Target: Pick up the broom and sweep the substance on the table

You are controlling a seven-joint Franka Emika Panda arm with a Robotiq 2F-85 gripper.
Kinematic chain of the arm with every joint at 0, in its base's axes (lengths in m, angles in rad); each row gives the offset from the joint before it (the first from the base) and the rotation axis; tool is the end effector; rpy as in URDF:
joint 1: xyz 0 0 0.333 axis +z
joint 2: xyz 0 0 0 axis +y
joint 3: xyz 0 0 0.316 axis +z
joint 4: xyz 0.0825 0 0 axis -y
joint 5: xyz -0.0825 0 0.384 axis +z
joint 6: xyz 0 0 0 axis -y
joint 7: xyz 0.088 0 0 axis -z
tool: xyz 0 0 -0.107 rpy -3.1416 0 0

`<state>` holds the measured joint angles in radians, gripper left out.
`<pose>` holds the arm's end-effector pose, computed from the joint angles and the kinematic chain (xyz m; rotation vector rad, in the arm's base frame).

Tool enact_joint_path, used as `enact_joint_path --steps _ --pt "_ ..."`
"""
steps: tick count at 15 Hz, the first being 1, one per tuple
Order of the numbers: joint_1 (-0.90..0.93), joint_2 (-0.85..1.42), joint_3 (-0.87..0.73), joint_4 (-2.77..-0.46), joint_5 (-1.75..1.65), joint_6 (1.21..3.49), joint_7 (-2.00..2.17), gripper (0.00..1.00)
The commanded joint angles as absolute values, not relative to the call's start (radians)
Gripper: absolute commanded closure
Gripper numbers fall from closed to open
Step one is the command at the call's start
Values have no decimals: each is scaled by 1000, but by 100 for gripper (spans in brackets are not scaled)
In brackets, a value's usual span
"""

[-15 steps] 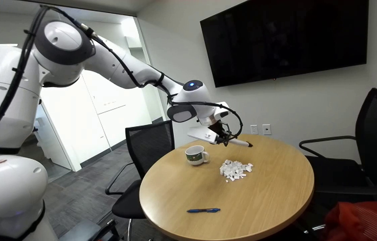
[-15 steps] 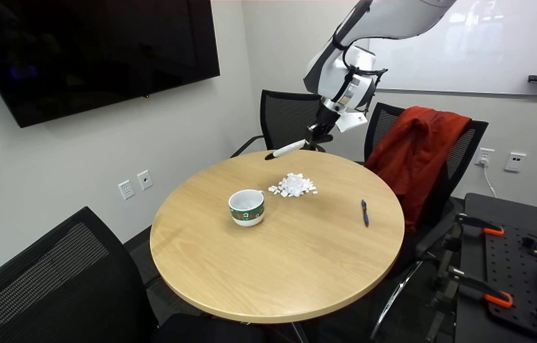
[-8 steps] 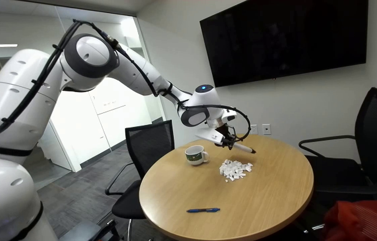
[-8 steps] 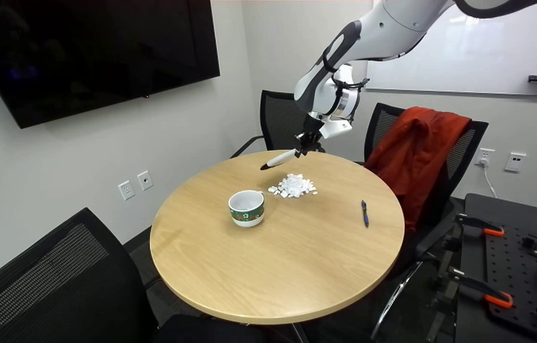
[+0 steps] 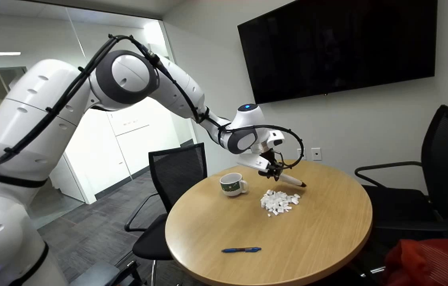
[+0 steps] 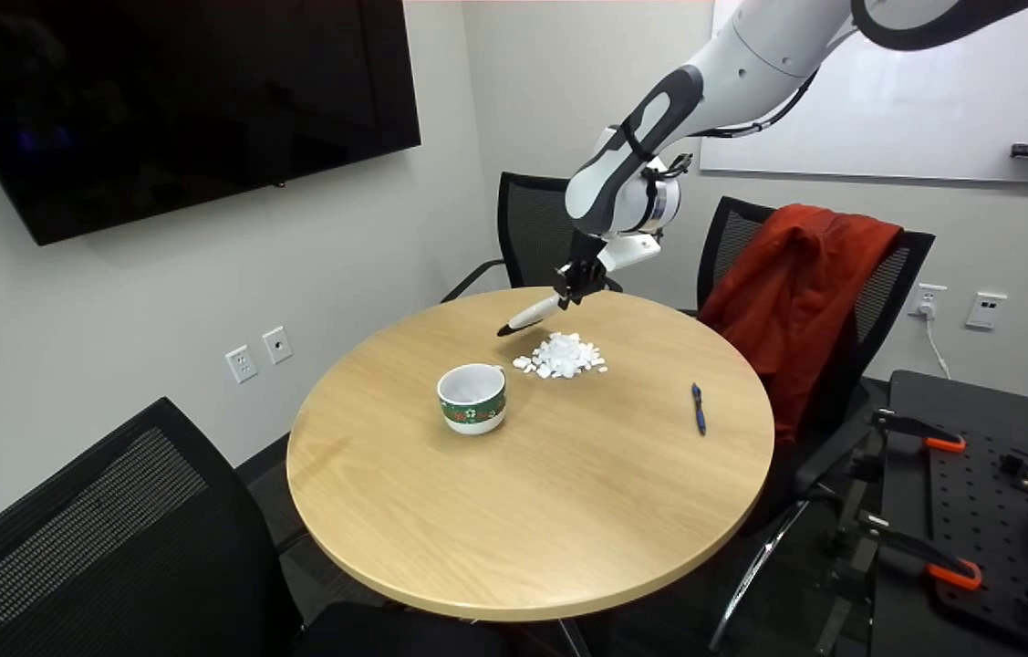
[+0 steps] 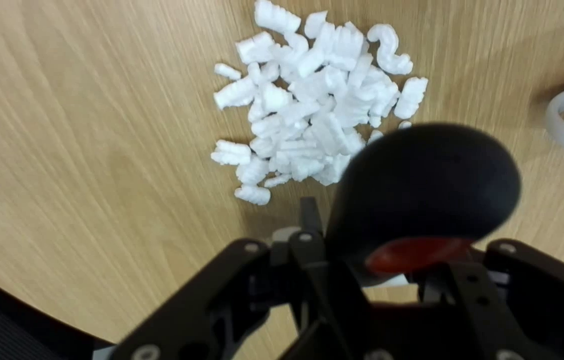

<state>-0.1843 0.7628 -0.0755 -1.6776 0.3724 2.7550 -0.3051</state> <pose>0.6783 -0.1883 0.1899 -3.0214 0.3772 -0.5313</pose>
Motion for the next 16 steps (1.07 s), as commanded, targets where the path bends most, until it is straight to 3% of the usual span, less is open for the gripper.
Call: enact_joint_path --steps 1,16 --pt "-215 788 -35 -1640 273 2729 -228 87" --pt "-150 604 -77 -1956 104 2698 -70 87"
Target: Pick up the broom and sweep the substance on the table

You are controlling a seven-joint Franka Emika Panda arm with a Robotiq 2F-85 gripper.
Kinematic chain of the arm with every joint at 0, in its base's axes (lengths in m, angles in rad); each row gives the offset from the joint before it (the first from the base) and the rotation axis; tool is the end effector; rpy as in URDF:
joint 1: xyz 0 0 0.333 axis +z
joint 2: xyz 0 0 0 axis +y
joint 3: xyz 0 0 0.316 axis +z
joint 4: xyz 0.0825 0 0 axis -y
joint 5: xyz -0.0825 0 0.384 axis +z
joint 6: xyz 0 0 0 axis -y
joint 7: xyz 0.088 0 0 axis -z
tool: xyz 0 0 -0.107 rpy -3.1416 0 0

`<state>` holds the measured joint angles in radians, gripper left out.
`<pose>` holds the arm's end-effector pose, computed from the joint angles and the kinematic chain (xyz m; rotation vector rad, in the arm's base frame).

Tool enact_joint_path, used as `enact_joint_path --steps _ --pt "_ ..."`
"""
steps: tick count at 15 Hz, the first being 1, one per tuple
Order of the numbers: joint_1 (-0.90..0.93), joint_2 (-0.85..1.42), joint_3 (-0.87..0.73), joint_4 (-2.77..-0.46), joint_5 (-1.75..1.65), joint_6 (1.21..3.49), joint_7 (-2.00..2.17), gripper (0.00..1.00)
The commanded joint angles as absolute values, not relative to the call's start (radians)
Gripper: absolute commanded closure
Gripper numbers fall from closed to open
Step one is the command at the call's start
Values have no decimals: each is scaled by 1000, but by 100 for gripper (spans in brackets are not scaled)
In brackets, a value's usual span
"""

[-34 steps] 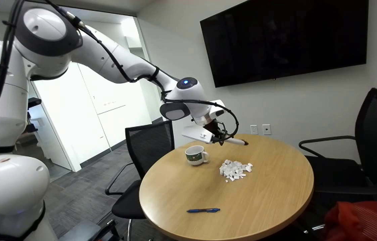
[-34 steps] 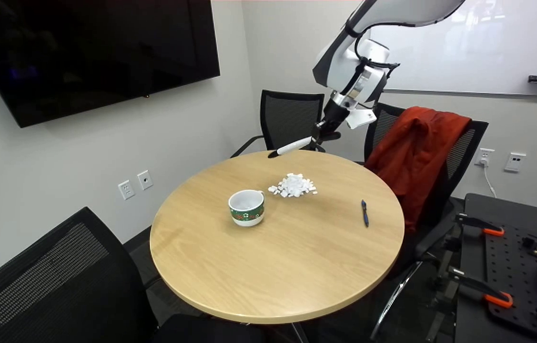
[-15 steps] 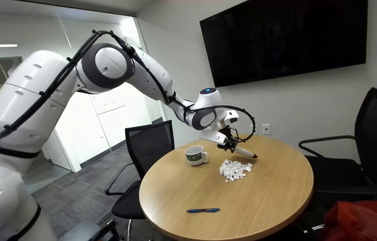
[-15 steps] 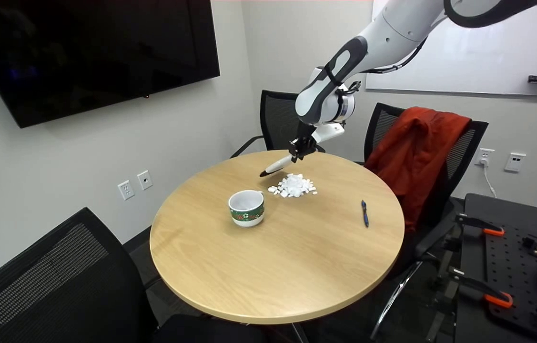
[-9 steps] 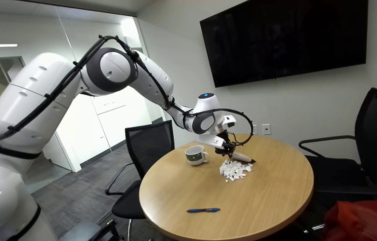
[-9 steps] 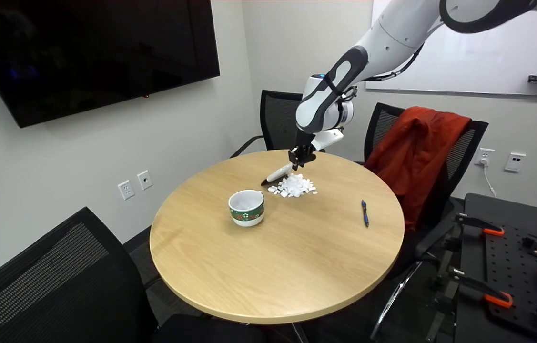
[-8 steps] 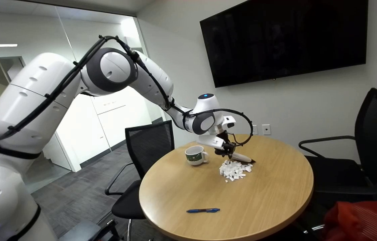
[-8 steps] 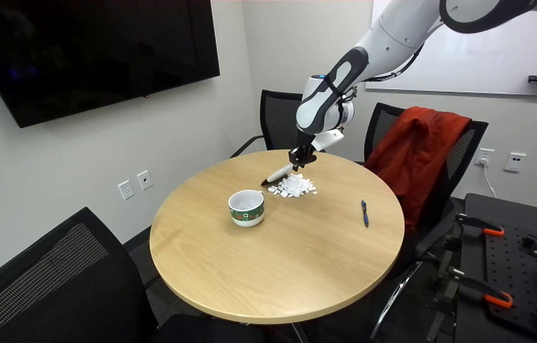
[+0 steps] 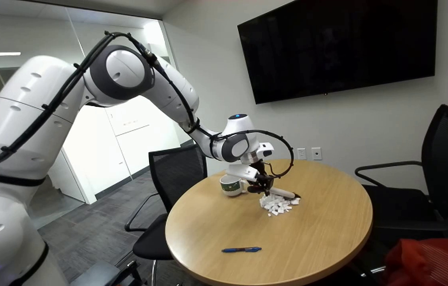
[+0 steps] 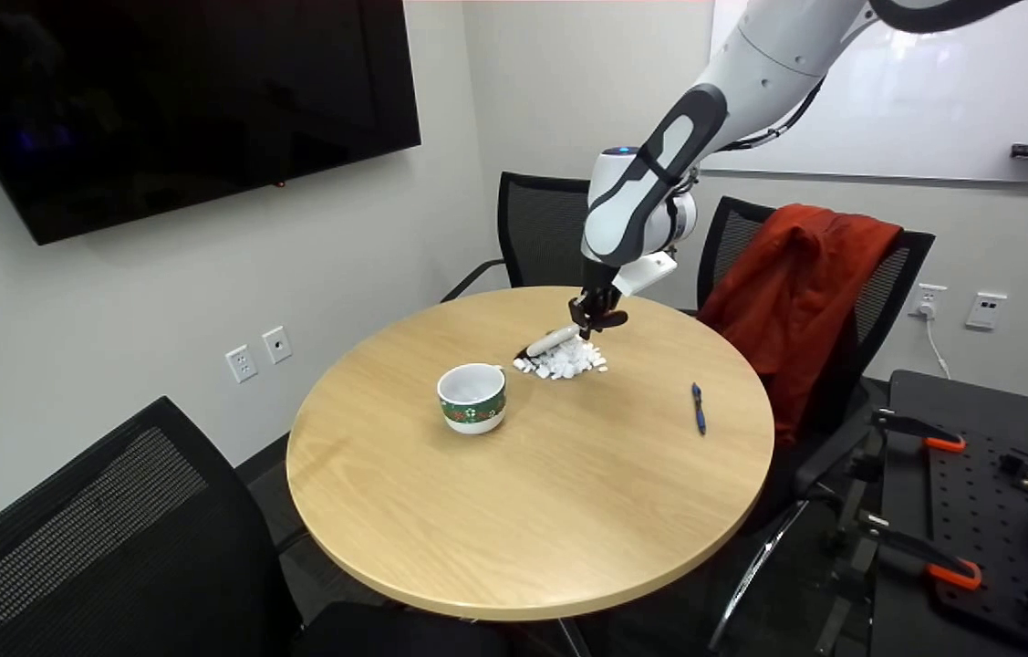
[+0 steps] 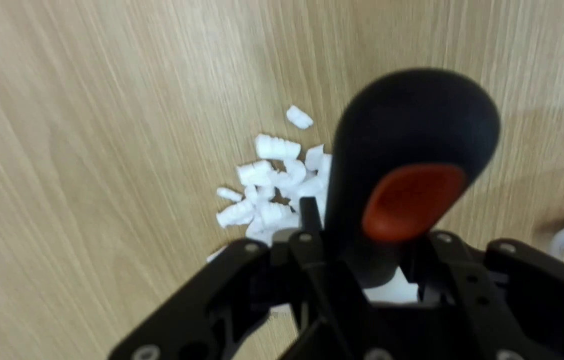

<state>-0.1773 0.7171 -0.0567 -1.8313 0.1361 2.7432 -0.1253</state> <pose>0.6413 -0.1557 0.1574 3.1021 -0.3290 0.3117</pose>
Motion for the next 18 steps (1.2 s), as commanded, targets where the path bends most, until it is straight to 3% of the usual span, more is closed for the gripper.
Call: enact_joint_path --steps 1,12,18 --pt "-140 585 -84 -1982 97 2687 -56 87" --pt "-35 413 -121 -2186 2 2459 102 87" --pt "-56 262 -125 -2301 29 2719 105 87"
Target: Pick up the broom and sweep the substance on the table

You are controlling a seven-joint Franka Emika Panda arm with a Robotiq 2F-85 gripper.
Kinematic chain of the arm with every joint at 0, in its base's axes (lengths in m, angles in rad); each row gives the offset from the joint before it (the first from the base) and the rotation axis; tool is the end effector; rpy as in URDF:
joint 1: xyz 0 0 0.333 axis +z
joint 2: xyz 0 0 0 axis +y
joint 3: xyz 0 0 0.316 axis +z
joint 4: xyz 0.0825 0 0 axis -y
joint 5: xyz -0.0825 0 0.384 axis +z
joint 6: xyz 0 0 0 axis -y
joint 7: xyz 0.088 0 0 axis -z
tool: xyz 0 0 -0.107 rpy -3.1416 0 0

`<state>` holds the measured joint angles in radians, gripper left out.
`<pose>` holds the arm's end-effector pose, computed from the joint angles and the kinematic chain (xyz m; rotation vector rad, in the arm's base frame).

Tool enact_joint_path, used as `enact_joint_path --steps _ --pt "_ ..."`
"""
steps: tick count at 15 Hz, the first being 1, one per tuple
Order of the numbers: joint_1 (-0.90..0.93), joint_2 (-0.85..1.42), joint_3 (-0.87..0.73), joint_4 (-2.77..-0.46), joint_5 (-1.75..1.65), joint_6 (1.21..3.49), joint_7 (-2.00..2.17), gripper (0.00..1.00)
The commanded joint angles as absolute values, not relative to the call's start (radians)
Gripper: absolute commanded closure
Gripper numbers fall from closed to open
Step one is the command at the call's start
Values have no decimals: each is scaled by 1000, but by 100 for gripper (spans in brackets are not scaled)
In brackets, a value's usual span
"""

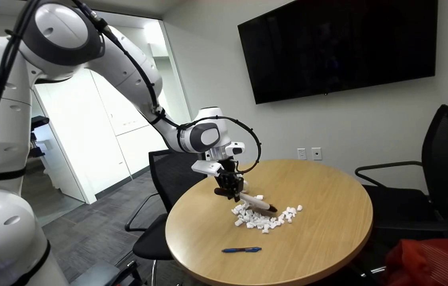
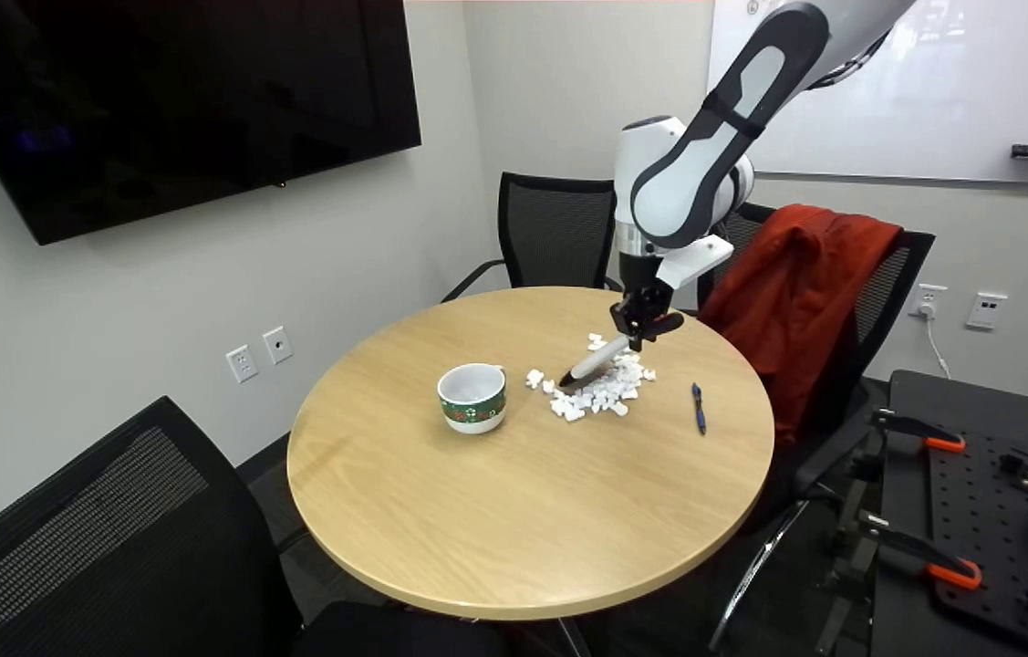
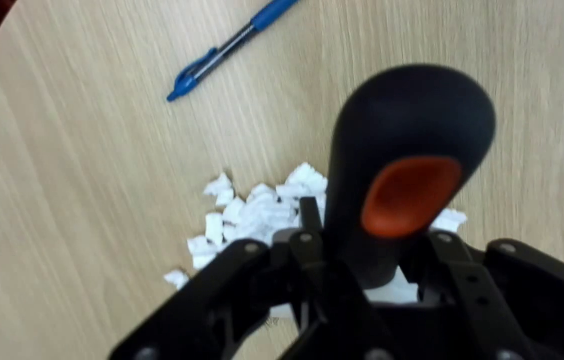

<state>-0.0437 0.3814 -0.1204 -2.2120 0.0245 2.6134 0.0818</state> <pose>0.5475 -0.0921 0.2072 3.0826 -0.3996 0.0338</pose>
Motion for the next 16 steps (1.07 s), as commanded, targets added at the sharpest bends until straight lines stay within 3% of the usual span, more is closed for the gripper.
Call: enact_joint_path --steps 1,8,16 --pt "-66 240 -124 -2311 43 2759 100 87" --pt "-154 325 -136 -2155 157 2832 100 87" --pt "-279 518 -38 -1950 297 2798 16 87"
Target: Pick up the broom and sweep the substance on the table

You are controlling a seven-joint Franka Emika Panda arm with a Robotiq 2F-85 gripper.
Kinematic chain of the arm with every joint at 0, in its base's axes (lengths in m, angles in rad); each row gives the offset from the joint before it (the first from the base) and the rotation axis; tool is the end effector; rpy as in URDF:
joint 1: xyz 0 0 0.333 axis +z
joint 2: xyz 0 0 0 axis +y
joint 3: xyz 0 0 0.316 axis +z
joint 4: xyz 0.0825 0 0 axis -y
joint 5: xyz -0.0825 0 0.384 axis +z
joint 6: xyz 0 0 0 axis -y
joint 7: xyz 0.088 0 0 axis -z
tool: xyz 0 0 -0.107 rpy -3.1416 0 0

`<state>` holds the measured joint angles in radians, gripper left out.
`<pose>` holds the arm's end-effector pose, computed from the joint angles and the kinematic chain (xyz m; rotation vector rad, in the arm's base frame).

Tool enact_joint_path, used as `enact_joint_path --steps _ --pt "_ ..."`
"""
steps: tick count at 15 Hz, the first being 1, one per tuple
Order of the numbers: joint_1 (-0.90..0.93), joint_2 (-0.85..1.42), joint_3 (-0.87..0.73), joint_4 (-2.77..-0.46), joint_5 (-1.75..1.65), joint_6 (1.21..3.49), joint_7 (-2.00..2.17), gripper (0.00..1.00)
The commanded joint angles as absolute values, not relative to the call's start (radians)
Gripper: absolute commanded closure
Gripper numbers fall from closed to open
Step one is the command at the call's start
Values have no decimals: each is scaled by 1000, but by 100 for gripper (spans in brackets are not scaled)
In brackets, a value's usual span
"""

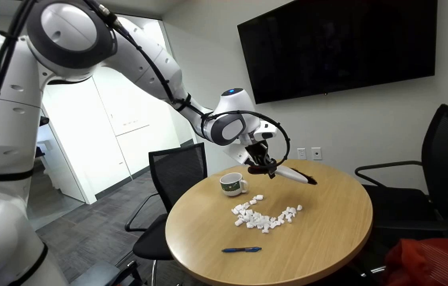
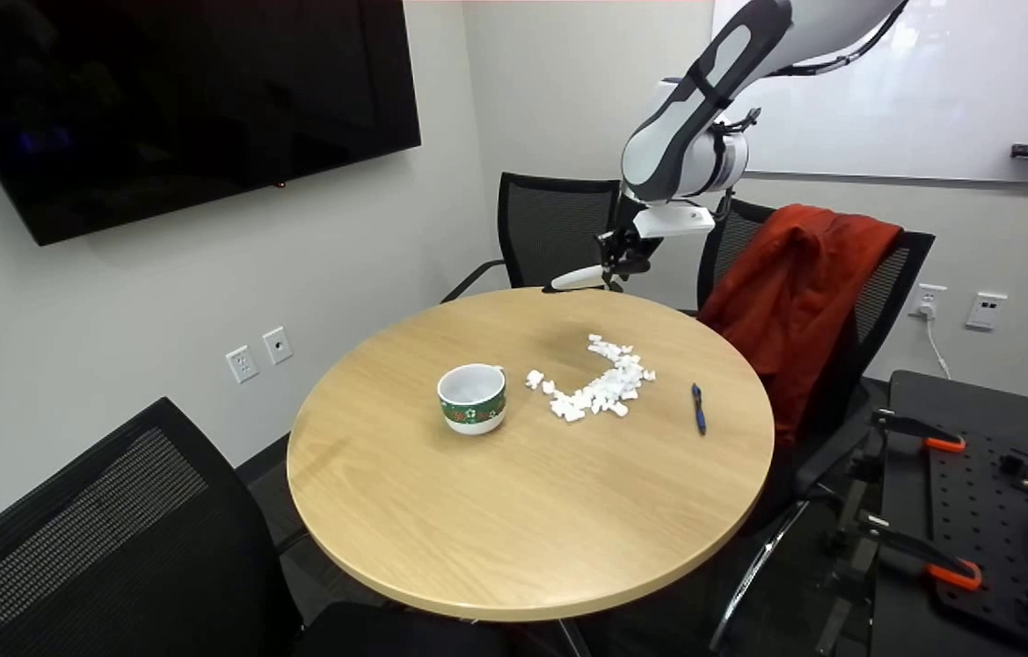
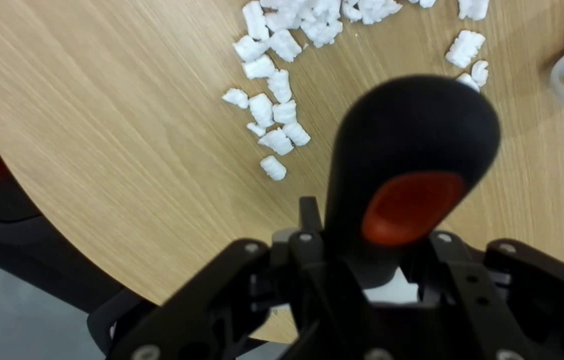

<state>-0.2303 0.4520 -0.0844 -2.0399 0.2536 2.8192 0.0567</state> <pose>0.5930 -0.2037 0.2528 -2.9273 0.8801 -0.5216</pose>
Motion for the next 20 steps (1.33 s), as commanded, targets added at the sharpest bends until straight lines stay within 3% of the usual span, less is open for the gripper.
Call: enact_joint_path --steps 1,11,20 --pt "-287 540 -29 -1928 299 2787 11 87" --pt "-230 643 -85 -1848 216 2680 78 87" --pt "-110 569 -173 -1941 91 2539 178 87"
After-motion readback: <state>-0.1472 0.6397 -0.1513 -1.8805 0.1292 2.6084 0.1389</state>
